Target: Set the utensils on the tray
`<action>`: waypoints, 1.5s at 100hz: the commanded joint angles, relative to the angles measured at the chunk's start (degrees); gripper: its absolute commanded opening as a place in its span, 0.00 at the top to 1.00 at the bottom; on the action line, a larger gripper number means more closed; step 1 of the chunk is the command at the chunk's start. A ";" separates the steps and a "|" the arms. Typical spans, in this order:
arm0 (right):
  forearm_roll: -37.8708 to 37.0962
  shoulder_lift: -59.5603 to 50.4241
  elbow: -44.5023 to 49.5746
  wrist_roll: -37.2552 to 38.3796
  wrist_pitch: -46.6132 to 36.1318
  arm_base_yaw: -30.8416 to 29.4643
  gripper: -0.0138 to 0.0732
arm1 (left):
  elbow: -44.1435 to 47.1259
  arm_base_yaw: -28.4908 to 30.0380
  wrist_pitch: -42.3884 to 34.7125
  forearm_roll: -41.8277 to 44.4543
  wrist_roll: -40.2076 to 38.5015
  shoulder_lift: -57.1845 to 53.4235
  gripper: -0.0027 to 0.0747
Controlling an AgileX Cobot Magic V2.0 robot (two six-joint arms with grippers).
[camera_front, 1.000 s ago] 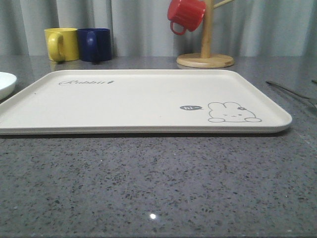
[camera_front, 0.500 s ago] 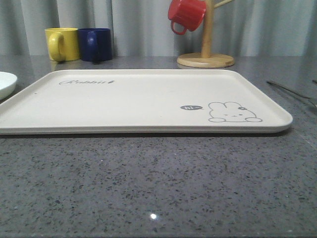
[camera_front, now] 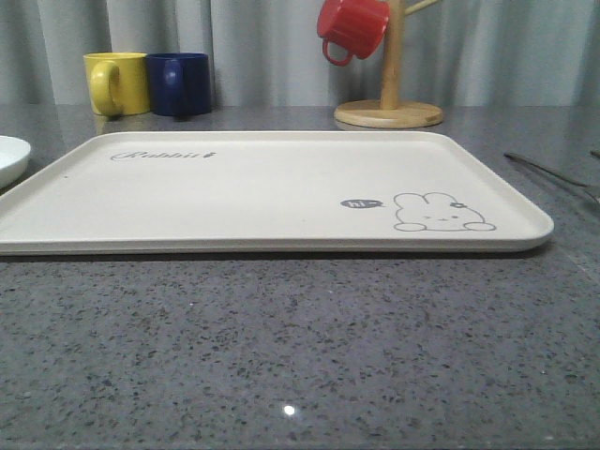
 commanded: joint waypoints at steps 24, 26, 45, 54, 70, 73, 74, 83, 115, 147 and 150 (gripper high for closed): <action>-0.03 -0.71 -0.08 -0.47 -4.70 -0.34 0.91 | -10.41 1.55 7.59 -2.11 -0.65 10.77 0.33; -0.03 -0.71 -0.08 -0.47 -4.70 -0.34 0.91 | -10.53 1.55 7.76 -2.11 -0.65 11.11 0.33; -0.03 -0.71 -0.08 -0.47 -4.70 -0.34 0.91 | -11.56 1.55 10.02 -2.41 -0.65 13.28 0.46; -0.03 -0.71 -0.08 -0.47 -4.70 -0.34 0.91 | -11.56 1.55 10.30 -2.70 -0.65 13.64 0.59; -0.03 -0.71 -0.08 -0.47 -4.70 -0.34 0.91 | -11.56 1.55 10.43 -2.70 -0.65 14.30 0.86; -0.03 -0.71 -0.08 -0.47 -4.70 -0.34 0.91 | -11.56 1.55 10.43 -2.70 -0.65 14.30 0.91; -0.03 -0.71 -0.08 -0.47 -4.70 -0.34 0.91 | -11.56 1.55 10.43 -2.70 -0.65 14.30 0.93; -0.03 -0.71 -0.08 -0.47 -4.70 -0.34 0.91 | -11.66 1.55 10.55 -2.70 -0.65 14.30 0.99; -0.03 -0.71 -0.08 -0.47 -4.70 -0.34 0.91 | -16.97 1.55 9.87 -4.76 0.47 9.30 0.99; -0.03 -0.71 -0.08 -0.47 -4.70 -0.34 0.91 | -17.45 -5.58 7.11 -23.13 16.53 3.70 0.99; -0.03 -0.71 -0.08 -0.47 -4.70 -0.34 0.91 | -17.45 -6.90 6.88 -23.57 16.54 3.82 0.99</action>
